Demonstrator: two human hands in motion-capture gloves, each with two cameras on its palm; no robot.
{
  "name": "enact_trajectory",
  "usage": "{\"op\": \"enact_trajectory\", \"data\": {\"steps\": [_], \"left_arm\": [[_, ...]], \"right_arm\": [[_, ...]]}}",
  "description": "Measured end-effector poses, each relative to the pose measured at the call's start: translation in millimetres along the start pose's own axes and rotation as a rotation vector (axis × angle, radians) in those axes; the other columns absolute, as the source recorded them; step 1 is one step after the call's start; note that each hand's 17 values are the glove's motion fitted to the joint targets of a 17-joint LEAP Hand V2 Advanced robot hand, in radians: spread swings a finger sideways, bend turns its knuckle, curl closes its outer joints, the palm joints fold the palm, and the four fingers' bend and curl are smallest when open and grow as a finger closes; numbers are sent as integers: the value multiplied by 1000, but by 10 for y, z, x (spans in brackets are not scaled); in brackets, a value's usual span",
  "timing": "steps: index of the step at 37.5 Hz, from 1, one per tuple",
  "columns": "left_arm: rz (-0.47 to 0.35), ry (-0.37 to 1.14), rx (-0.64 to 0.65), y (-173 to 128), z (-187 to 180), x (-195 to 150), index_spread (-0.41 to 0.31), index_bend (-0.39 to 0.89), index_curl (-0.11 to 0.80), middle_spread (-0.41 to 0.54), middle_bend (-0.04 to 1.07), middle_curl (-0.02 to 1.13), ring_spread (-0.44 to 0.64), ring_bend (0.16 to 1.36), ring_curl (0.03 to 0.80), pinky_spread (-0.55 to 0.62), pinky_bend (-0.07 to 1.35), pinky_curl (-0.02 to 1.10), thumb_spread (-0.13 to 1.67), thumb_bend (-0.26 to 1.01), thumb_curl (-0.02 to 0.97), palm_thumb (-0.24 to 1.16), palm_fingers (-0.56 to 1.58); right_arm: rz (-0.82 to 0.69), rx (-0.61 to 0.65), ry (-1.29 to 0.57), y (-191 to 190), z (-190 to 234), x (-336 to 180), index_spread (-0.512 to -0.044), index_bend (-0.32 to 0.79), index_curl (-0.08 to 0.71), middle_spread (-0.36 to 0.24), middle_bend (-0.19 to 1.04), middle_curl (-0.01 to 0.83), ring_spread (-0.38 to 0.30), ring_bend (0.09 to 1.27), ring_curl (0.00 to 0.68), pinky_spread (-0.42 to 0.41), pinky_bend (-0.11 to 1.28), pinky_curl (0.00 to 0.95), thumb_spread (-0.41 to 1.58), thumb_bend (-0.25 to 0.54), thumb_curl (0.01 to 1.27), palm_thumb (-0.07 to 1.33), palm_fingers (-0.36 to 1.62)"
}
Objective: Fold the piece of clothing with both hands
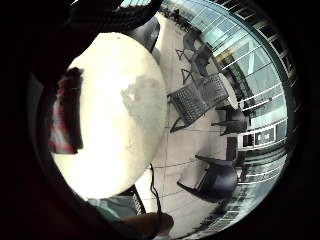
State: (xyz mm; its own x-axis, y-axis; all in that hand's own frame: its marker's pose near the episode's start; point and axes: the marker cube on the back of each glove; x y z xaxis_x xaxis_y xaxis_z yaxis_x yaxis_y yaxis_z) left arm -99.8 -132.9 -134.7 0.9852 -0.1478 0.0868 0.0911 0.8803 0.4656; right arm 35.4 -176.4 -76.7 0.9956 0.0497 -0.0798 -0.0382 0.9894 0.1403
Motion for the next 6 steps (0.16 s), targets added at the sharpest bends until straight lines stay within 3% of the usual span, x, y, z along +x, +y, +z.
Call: {"op": "enact_trajectory", "data": {"steps": [3,6], "left_arm": [[10,66,-148,185,35,142,-76,125,283,-19,185,366,122,602,321,349,329,380,1517,103,289,469,445],[13,73,-180,223,23,180,-76,124,283,-20,184,366,122,600,321,349,332,382,1515,100,290,469,447]], "right_arm": [[33,29,-30,12,-51,105,-361,175,238,-125,255,356,37,357,332,207,547,301,1269,-10,383,563,300],[45,38,-39,9,-46,141,-362,172,252,-120,249,358,48,344,327,221,519,296,1297,-9,372,560,305]]}}
